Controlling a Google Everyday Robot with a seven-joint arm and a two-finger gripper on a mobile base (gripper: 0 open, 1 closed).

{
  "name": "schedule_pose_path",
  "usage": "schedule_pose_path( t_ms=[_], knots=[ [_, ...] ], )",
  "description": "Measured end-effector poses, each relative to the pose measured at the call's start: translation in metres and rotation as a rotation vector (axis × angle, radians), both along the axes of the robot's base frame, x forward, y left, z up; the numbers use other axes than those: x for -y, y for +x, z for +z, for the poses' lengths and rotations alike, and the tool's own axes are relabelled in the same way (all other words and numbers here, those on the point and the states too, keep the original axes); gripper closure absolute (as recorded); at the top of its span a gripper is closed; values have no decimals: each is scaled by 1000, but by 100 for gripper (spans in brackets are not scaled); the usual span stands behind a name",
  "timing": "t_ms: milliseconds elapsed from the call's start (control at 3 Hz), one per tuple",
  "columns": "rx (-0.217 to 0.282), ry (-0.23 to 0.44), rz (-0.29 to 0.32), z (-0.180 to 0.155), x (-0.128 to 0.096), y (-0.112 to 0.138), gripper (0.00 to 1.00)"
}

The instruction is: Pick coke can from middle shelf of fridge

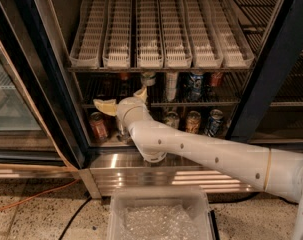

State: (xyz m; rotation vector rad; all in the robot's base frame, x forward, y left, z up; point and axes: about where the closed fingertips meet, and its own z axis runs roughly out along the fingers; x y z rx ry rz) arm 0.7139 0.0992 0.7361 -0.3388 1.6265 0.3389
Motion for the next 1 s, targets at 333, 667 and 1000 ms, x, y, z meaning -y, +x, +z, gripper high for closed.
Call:
schedule_pose_path(
  t_ms=[333,667,1000],
  knots=[
    [0,0,0,0,0,0,0],
    [30,6,11,1,-9,11,0],
    [30,6,11,1,-9,11,0]
  ],
)
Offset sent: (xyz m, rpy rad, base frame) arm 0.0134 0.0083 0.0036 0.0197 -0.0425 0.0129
